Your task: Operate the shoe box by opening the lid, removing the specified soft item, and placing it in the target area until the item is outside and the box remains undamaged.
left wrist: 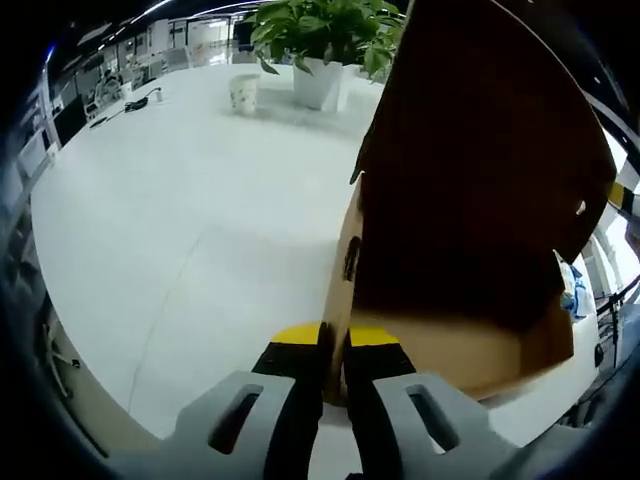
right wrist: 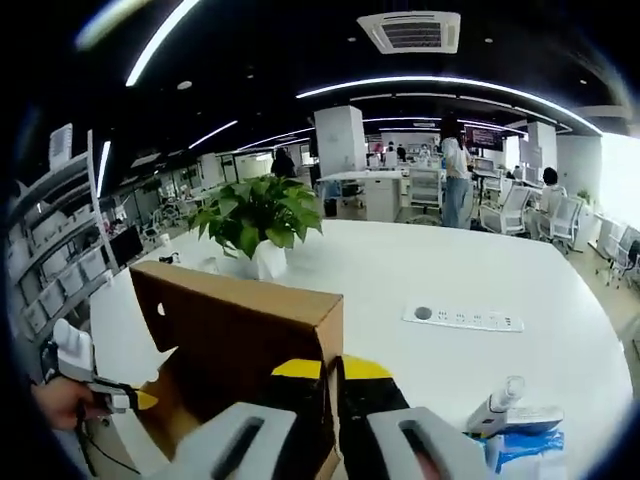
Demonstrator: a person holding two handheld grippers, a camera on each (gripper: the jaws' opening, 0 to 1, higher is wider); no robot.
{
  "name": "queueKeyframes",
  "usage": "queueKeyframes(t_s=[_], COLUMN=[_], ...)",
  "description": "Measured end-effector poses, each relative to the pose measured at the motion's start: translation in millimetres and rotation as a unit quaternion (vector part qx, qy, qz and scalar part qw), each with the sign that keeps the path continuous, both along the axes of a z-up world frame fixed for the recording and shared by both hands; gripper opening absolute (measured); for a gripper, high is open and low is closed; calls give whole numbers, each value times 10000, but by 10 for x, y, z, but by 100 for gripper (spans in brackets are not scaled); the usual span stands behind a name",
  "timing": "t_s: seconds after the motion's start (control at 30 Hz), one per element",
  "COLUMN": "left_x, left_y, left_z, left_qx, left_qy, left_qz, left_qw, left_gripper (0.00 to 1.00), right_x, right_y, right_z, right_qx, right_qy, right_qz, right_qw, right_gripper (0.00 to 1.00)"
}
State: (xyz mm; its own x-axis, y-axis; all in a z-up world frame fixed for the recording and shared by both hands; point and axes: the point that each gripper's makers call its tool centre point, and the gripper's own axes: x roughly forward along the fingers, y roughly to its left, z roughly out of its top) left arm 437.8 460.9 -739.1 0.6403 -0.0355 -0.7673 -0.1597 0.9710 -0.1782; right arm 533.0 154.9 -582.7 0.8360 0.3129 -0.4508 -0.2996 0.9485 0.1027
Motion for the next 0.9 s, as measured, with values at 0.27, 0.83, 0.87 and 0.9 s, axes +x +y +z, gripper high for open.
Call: queueKeyframes(t_s=[0.27,0.83,0.87,0.9], left_x=[0,-73,-75,-73], left_y=[-6,-69,-72,-75], left_z=[8,94,96,95], left_qx=[-36,-401,-422,-452], left_qy=[-21,-233,-245,-269], left_qz=[75,154,147,117], left_qw=[10000,9988,9987,9985], left_gripper=[5,7,7,7], right_x=[-137,-363,-387,-400], right_y=[-8,-25,-19,-16], right_z=[-13,-107,-113,-117], right_qx=[-186,-169,-163,-168], right_qy=[-177,-452,-469,-483], right_qz=[-46,-171,-173,-173], right_qw=[9997,9987,9986,9985], right_gripper=[0,0,0,0])
